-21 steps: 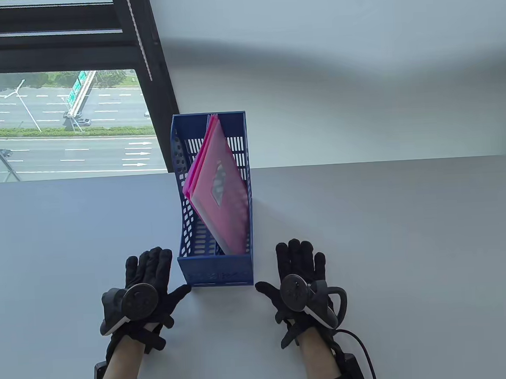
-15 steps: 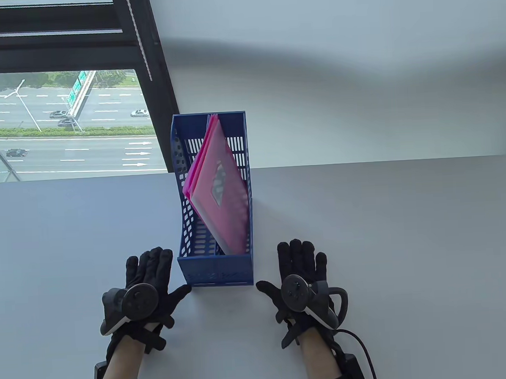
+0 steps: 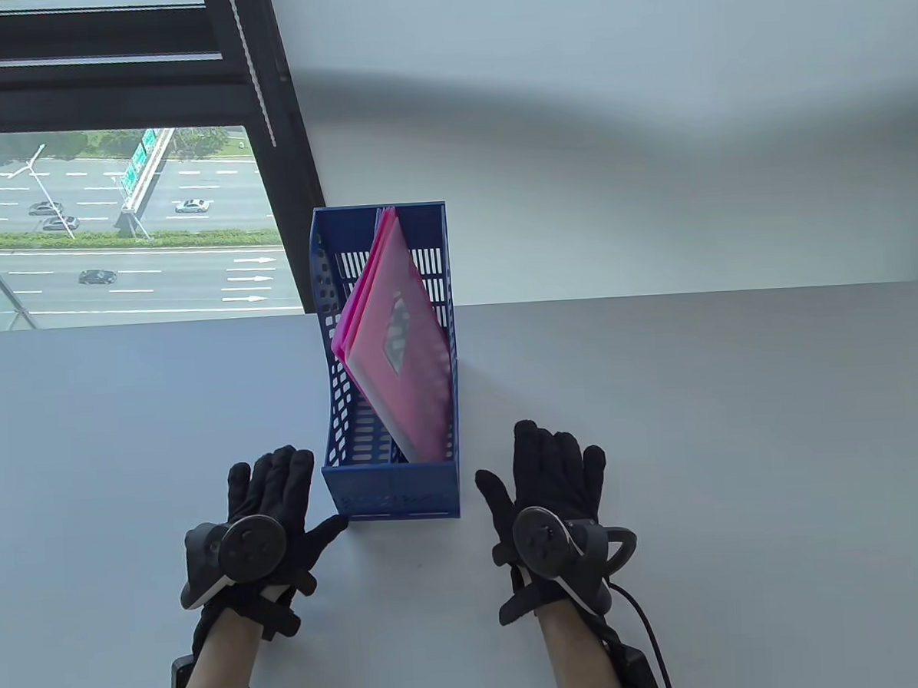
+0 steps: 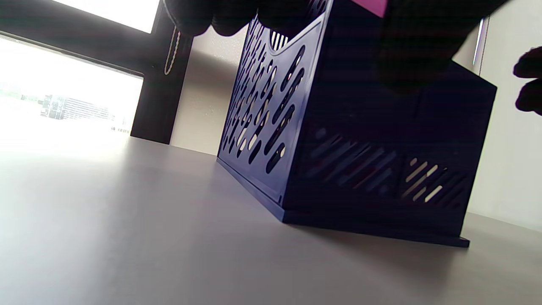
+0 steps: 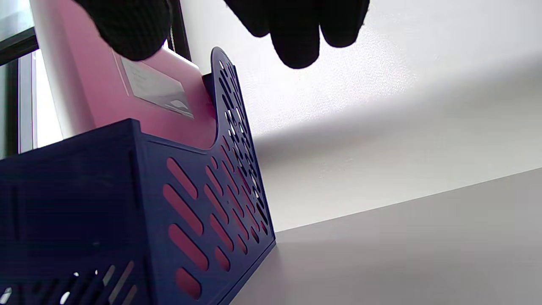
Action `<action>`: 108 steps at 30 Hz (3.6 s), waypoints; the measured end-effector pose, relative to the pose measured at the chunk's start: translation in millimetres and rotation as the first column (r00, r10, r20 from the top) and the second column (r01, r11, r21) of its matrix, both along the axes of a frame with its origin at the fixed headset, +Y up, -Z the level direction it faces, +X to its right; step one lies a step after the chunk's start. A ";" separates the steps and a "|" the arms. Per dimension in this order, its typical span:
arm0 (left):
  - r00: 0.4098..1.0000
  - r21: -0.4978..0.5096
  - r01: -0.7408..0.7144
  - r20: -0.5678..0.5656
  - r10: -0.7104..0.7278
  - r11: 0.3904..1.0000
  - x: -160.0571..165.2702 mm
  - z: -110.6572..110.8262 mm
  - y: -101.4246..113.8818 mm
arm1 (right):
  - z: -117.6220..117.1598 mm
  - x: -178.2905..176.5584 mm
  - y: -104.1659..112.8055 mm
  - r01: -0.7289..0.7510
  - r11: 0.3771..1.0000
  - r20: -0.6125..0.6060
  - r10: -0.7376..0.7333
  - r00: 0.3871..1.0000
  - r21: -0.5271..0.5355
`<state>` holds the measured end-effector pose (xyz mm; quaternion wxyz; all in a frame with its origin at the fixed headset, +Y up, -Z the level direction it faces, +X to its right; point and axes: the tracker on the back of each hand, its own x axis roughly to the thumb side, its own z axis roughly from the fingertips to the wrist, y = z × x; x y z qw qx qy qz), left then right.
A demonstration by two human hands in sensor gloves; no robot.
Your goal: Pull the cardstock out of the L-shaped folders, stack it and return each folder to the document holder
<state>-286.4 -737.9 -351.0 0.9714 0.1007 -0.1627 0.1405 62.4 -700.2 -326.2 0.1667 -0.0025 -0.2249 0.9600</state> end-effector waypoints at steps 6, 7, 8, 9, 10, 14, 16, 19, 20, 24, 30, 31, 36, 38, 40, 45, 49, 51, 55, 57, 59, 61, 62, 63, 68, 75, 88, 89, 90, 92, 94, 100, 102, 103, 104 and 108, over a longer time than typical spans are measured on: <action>1.000 0.012 -0.008 -0.008 0.008 1.000 -1.8 0.5 1.9 | -2.9 -41.7 27.6 0.000 0.996 -0.032 -0.003 0.999 -0.088; 1.000 0.008 -0.010 -0.007 0.010 1.000 -1.4 0.3 1.5 | -5.4 -49.3 31.8 -0.005 0.997 -0.039 0.002 0.999 -0.072; 1.000 0.003 -0.008 -0.005 0.008 1.000 -0.8 0.2 0.8 | -8.4 -55.8 35.5 -0.008 0.998 -0.044 0.005 0.999 -0.062; 1.000 0.000 -0.004 -0.004 0.004 1.000 -0.2 0.0 0.2 | -10.4 -60.3 37.9 -0.007 0.998 -0.048 0.004 0.999 -0.061; 1.000 -0.004 0.000 -0.003 0.000 1.000 0.2 -0.3 -0.4 | -13.4 -67.5 41.1 -0.002 0.998 -0.055 -0.002 0.998 -0.063; 1.000 -0.004 0.001 -0.002 -0.001 1.000 0.5 -0.5 -0.6 | -23.9 -89.1 42.5 0.015 1.000 -0.071 -0.016 0.997 -0.022; 1.000 -0.004 0.002 0.000 -0.002 1.000 0.7 -0.7 -0.8 | -28.4 -93.9 41.5 -0.023 1.000 -0.058 0.024 0.998 0.005; 1.000 -0.008 0.004 0.001 -0.004 1.000 1.2 -0.8 -1.3 | -34.6 -94.7 38.8 -0.025 0.999 -0.033 0.026 0.999 0.036; 1.000 -0.008 0.004 0.001 -0.004 1.000 1.3 -0.8 -1.2 | -35.9 -93.6 37.9 -0.023 0.999 -0.032 0.024 0.999 0.029; 1.000 -0.003 0.004 0.003 -0.004 1.000 2.0 -0.4 -0.9 | -35.1 -89.8 36.5 -0.051 0.996 -0.008 0.052 0.999 0.071; 1.000 -0.003 -0.006 0.002 0.006 1.000 1.1 -0.5 -0.8 | -36.0 -79.9 34.6 -0.010 0.995 0.002 0.010 1.000 0.096; 1.000 -0.001 -0.008 0.002 0.008 1.000 1.0 -0.6 -0.7 | -36.1 -78.4 34.7 -0.021 0.994 0.010 0.020 1.000 0.108; 1.000 0.001 -0.010 0.005 0.010 1.000 1.4 -0.5 -0.8 | -36.6 -74.4 34.8 -0.029 0.989 0.056 0.021 0.998 0.142; 1.000 0.001 -0.013 0.005 0.013 1.000 0.9 -0.5 -0.6 | -38.0 -74.5 33.7 -0.052 0.990 0.078 0.042 0.996 0.130; 1.000 0.003 -0.021 0.003 0.021 1.000 -0.5 -0.1 0.7 | -41.8 -75.4 31.1 -0.031 0.995 0.084 0.023 0.996 0.092; 1.000 0.005 -0.028 0.003 0.028 1.000 -1.4 0.3 1.3 | -48.5 -74.7 31.0 -0.024 0.998 0.091 0.019 0.996 0.054; 1.000 0.002 -0.026 0.008 0.026 1.000 0.0 0.4 0.4 | -46.8 -69.2 28.5 0.006 0.991 0.092 -0.018 0.996 0.133; 1.000 0.000 -0.022 0.011 0.022 1.000 1.1 0.3 -0.2 | -44.3 -65.1 27.2 0.023 0.987 0.082 -0.036 0.996 0.156; 1.000 0.002 -0.016 0.014 0.016 1.000 2.6 0.4 -0.7 | -38.3 -58.4 29.0 0.054 0.976 0.063 -0.069 0.996 0.212; 1.000 0.002 -0.013 0.014 0.013 1.000 2.7 0.5 -1.0 | -34.7 -56.5 32.7 0.062 0.969 0.055 -0.077 0.996 0.241; 1.000 0.004 -0.015 0.013 0.015 1.000 2.5 0.7 -1.0 | -30.9 -55.8 37.6 0.071 0.961 0.049 -0.087 0.995 0.266; 1.000 0.004 -0.016 0.011 0.016 1.000 2.2 0.8 -0.8 | -27.0 -54.7 43.2 0.079 0.952 0.045 -0.096 0.994 0.296; 1.000 0.005 -0.017 0.010 0.017 1.000 2.1 0.9 -0.7 | -25.6 -54.3 45.4 0.083 0.948 0.042 -0.101 0.994 0.306; 1.000 0.007 -0.019 0.009 0.019 1.000 1.8 1.0 -0.5 | -23.1 -53.9 49.2 0.087 0.943 0.038 -0.105 0.994 0.320; 1.000 0.012 -0.026 0.009 0.026 1.000 1.4 0.7 -0.5 | -11.2 -53.0 64.1 0.104 0.916 0.020 -0.121 0.992 0.388; 0.999 0.024 -0.042 0.014 0.042 0.999 0.9 0.9 0.3 | 6.0 -51.7 85.7 0.133 0.878 -0.006 -0.147 0.989 0.461; 0.988 0.187 -0.121 0.113 0.101 0.975 23.5 21.0 32.7 | 39.0 -48.1 120.1 0.149 0.807 -0.039 -0.155 0.987 0.572; 0.982 0.213 -0.149 0.143 0.120 0.966 29.5 26.0 40.7 | 40.9 -47.6 121.9 0.156 0.806 -0.043 -0.160 0.986 0.571; 0.978 0.227 -0.165 0.163 0.129 0.960 33.8 29.8 46.2 | 42.0 -47.4 122.4 0.167 0.803 -0.051 -0.168 0.984 0.572; 0.964 0.258 -0.216 0.209 0.163 0.942 45.4 39.6 59.1 | 44.2 -48.1 123.4 0.185 0.799 -0.068 -0.179 0.982 0.572; 0.951 0.283 -0.252 0.249 0.183 0.925 58.7 47.4 70.1 | 47.2 -50.6 124.4 0.193 0.795 -0.082 -0.179 0.980 0.575; 0.963 0.318 -0.205 0.237 0.131 0.926 84.6 54.1 77.7 | 54.5 -59.1 126.7 0.256 0.800 -0.155 -0.204 0.967 0.543; 0.964 0.332 -0.212 0.223 0.142 0.919 89.2 54.6 76.5 | 56.0 -62.9 126.1 0.286 0.805 -0.187 -0.220 0.957 0.520; 0.966 0.337 -0.216 0.211 0.150 0.916 90.2 55.4 75.9 | 56.4 -64.4 125.8 0.291 0.807 -0.195 -0.221 0.956 0.513; 0.969 0.352 -0.216 0.194 0.154 0.911 91.4 55.9 75.4 | 56.6 -66.5 125.1 0.304 0.812 -0.210 -0.227 0.951 0.499; 0.977 0.389 -0.202 0.144 0.158 0.899 91.9 57.3 74.0 | 57.6 -75.8 121.6 0.350 0.824 -0.269 -0.250 0.930 0.445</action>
